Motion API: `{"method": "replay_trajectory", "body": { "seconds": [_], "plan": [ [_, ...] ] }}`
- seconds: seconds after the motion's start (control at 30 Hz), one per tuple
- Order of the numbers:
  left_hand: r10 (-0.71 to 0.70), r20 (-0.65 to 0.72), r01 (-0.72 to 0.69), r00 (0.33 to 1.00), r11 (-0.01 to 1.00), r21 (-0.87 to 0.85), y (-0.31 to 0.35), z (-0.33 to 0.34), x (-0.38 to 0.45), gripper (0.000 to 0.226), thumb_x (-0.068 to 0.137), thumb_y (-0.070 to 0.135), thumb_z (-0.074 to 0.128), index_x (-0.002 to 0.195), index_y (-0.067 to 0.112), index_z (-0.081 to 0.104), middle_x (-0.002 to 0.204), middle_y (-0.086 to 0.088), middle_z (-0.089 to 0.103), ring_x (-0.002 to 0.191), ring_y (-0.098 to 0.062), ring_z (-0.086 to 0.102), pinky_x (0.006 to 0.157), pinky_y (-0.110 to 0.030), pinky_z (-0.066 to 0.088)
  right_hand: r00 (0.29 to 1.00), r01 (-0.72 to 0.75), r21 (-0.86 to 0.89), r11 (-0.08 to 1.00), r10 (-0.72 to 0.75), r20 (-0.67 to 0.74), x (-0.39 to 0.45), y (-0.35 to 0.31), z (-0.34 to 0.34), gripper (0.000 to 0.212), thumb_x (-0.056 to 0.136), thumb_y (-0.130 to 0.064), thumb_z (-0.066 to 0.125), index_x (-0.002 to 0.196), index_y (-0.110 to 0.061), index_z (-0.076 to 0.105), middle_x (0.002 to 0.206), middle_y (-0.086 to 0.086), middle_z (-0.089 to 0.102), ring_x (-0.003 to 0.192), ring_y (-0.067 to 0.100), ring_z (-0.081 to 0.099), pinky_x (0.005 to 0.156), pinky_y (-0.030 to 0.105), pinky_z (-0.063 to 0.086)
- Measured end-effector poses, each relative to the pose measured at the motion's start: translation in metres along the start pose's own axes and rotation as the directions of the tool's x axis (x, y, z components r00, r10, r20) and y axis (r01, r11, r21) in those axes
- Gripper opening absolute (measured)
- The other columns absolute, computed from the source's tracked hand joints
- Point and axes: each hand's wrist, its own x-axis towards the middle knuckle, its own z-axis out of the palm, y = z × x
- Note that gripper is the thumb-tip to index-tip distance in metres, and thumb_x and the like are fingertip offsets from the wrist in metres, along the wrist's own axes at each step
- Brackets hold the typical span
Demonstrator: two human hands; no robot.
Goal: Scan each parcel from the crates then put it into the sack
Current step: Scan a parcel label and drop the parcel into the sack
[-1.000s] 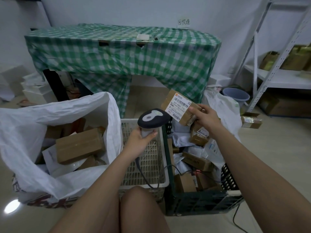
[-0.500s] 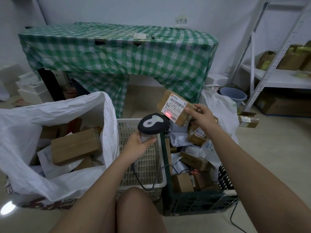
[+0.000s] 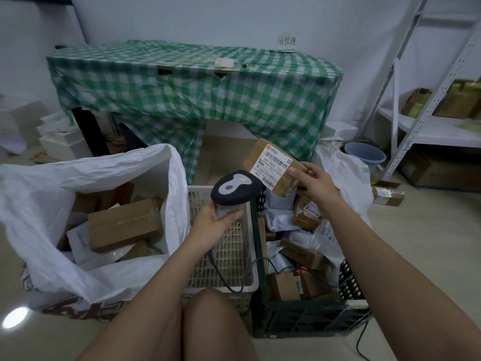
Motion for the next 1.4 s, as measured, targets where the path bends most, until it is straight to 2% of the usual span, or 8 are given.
{"method": "replay_trajectory", "body": {
  "seconds": [0.23, 0.47, 0.7, 0.8, 0.93, 1.03, 1.13, 1.4],
  "plan": [
    [0.068, -0.266, -0.106, 0.961, 0.985, -0.134, 0.029, -0.039, -0.022, 0.038, 0.086, 0.016, 0.068, 0.122, 0.010, 0.061, 0.115, 0.000, 0.068, 0.107, -0.014, 0.062, 0.097, -0.037, 0.049, 0.987, 0.084, 0.038, 0.996, -0.089, 0.132, -0.039, -0.038, 0.037, 0.013, 0.091, -0.035, 0.063, 0.098, -0.025, 0.064, 0.102, 0.000, 0.067, 0.085, 0.012, 0.063, 0.062, 0.022, 0.049],
    [0.063, -0.536, -0.167, 0.842, 0.975, -0.148, 0.046, -0.100, -0.059, 0.023, 0.089, 0.020, 0.065, 0.111, 0.019, 0.058, 0.097, 0.012, 0.064, 0.091, -0.004, 0.060, 0.081, -0.021, 0.049, 0.951, 0.121, 0.075, 0.990, -0.137, 0.278, -0.071, -0.068, 0.119, 0.025, 0.088, -0.033, 0.068, 0.107, -0.018, 0.063, 0.103, 0.000, 0.068, 0.093, 0.015, 0.067, 0.071, 0.026, 0.057],
    [-0.026, -0.698, -0.115, 0.716, 0.981, -0.154, 0.019, -0.152, -0.084, 0.031, 0.090, 0.029, 0.065, 0.116, 0.014, 0.058, 0.101, 0.008, 0.064, 0.093, -0.005, 0.060, 0.077, -0.018, 0.046, 0.933, 0.242, -0.163, 0.957, -0.183, 0.310, -0.094, -0.064, 0.210, 0.057, 0.078, -0.036, 0.077, 0.120, -0.017, 0.044, 0.111, -0.003, 0.052, 0.092, 0.009, 0.055, 0.075, 0.026, 0.052],
    [-0.079, -0.720, -0.083, 0.690, 0.979, -0.187, 0.006, -0.165, -0.087, 0.037, 0.092, 0.030, 0.062, 0.123, 0.012, 0.055, 0.109, 0.001, 0.062, 0.100, -0.013, 0.058, 0.082, -0.023, 0.044, 0.882, 0.416, -0.366, 0.832, -0.271, 0.386, -0.093, -0.049, 0.245, 0.056, 0.076, -0.042, 0.078, 0.117, -0.019, 0.048, 0.106, -0.005, 0.055, 0.086, 0.007, 0.054, 0.063, 0.020, 0.044],
    [-0.095, -0.706, -0.063, 0.702, 0.979, -0.194, -0.004, -0.175, -0.083, 0.043, 0.091, 0.031, 0.062, 0.129, 0.013, 0.052, 0.117, -0.001, 0.059, 0.107, -0.016, 0.056, 0.091, -0.028, 0.045, 0.775, 0.631, -0.618, 0.470, -0.348, 0.527, -0.073, -0.035, 0.287, 0.050, 0.074, -0.047, 0.077, 0.106, -0.019, 0.051, 0.105, -0.001, 0.056, 0.100, 0.020, 0.053, 0.072, 0.032, 0.047],
    [-0.112, -0.691, -0.051, 0.714, 0.976, -0.212, -0.007, -0.183, -0.076, 0.032, 0.091, 0.030, 0.063, 0.119, 0.018, 0.054, 0.110, 0.001, 0.061, 0.101, -0.014, 0.057, 0.087, -0.027, 0.045, 0.738, 0.672, -0.634, 0.382, -0.272, 0.618, -0.049, -0.029, 0.319, 0.070, 0.083, -0.032, 0.073, 0.138, -0.011, 0.035, 0.132, 0.008, 0.045, 0.118, 0.026, 0.048, 0.078, 0.034, 0.043],
    [-0.120, -0.678, -0.050, 0.725, 0.973, -0.226, -0.012, -0.188, -0.071, 0.014, 0.091, 0.028, 0.062, 0.102, 0.022, 0.057, 0.095, 0.002, 0.063, 0.089, -0.012, 0.061, 0.080, -0.026, 0.049, 0.753, 0.604, -0.603, 0.521, -0.127, 0.645, -0.036, -0.021, 0.336, 0.089, 0.081, -0.023, 0.075, 0.151, -0.013, 0.020, 0.154, 0.010, 0.025, 0.131, 0.029, 0.041, 0.095, 0.037, 0.042],
    [-0.117, -0.618, -0.055, 0.777, 0.966, -0.251, -0.014, -0.173, -0.056, 0.020, 0.087, 0.034, 0.067, 0.099, 0.018, 0.065, 0.088, -0.001, 0.069, 0.083, -0.015, 0.066, 0.080, -0.035, 0.055, 0.762, 0.623, -0.296, 0.724, -0.478, 0.438, -0.064, -0.010, 0.244, 0.022, 0.093, -0.007, 0.057, 0.110, -0.014, 0.067, 0.113, -0.003, 0.062, 0.101, 0.001, 0.057, 0.088, 0.014, 0.048]
  ]
}}
